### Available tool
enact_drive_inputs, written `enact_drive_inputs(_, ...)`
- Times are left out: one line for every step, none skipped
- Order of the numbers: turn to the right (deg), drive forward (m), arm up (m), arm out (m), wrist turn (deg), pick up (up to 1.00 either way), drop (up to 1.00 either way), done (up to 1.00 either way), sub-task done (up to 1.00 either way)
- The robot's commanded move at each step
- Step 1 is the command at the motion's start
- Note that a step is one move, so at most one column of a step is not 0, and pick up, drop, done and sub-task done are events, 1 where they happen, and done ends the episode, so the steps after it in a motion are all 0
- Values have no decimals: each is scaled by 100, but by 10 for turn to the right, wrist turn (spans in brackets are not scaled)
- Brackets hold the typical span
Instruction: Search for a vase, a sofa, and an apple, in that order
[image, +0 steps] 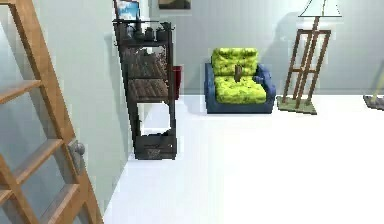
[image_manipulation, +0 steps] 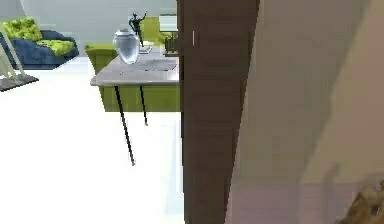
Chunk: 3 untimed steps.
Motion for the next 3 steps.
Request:
enact_drive_inputs(-450,0,0,0,0,0,0,0,0)
enact_drive_inputs(0,10,0,0,0,0,0,0,0)
enact_drive_inputs(450,0,0,0,0,0,0,0,0)
